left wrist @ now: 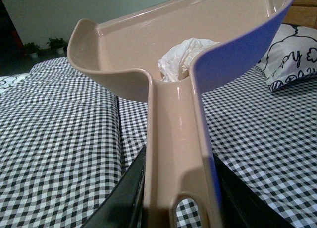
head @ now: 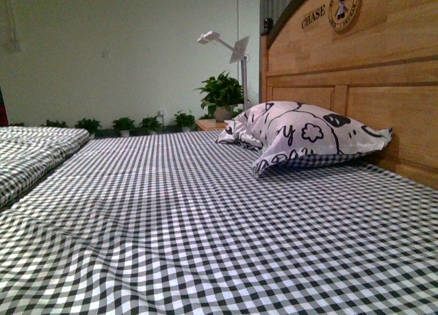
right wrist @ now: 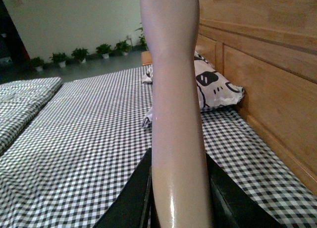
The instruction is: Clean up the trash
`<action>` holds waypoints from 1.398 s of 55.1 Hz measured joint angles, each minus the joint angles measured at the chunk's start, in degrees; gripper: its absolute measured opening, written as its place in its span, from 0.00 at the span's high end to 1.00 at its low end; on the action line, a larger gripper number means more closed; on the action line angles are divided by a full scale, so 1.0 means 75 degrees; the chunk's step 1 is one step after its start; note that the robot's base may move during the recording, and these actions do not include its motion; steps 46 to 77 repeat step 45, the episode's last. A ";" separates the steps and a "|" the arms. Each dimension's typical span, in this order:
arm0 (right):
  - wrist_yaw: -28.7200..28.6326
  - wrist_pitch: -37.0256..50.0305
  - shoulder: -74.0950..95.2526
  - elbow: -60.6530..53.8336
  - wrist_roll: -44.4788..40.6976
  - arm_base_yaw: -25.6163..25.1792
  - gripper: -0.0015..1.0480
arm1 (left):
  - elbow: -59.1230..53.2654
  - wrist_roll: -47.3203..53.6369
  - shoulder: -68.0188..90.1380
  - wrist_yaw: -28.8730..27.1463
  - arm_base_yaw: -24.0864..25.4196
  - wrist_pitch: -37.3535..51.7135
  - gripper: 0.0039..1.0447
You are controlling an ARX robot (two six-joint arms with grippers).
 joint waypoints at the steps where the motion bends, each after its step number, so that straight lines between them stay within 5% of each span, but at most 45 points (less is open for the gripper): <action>1: 0.0000 0.0000 0.0000 0.0000 0.0000 0.0000 0.79 | -0.0003 0.0000 0.0000 -0.0003 -0.0003 0.0000 0.73; 77: 0.0000 0.0000 0.0000 0.0000 0.0000 0.0000 0.79 | -0.0003 0.0003 0.0000 -0.0003 -0.0003 0.0000 0.73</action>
